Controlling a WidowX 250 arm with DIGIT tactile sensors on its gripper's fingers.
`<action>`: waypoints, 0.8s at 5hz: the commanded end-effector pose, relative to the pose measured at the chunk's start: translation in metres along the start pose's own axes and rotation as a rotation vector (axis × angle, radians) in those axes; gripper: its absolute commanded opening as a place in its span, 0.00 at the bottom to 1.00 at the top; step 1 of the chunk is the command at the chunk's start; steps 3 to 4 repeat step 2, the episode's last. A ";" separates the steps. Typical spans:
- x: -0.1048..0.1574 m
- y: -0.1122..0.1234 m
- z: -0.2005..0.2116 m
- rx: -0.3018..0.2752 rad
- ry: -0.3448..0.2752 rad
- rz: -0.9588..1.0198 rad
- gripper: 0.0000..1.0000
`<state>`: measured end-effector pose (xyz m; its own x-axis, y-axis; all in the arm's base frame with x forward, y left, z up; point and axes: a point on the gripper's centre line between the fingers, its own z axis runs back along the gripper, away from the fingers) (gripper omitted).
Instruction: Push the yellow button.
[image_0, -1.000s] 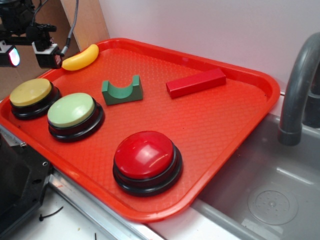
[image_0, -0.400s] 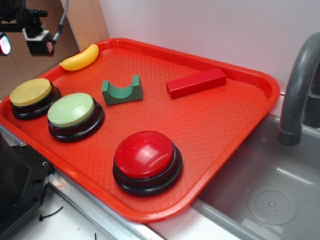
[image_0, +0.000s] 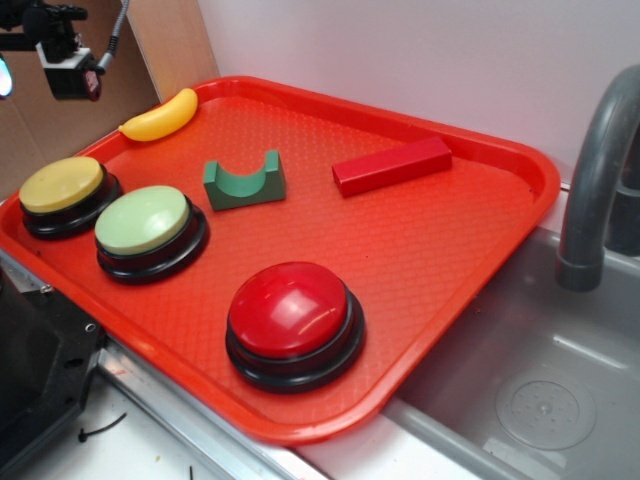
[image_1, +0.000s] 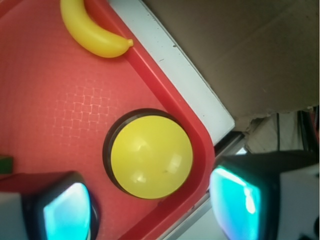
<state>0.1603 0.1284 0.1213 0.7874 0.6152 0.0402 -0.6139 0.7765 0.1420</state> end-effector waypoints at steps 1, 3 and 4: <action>0.007 0.005 0.025 -0.007 -0.075 -0.028 1.00; 0.007 0.005 0.034 -0.022 -0.097 -0.043 1.00; 0.007 0.005 0.034 -0.022 -0.097 -0.043 1.00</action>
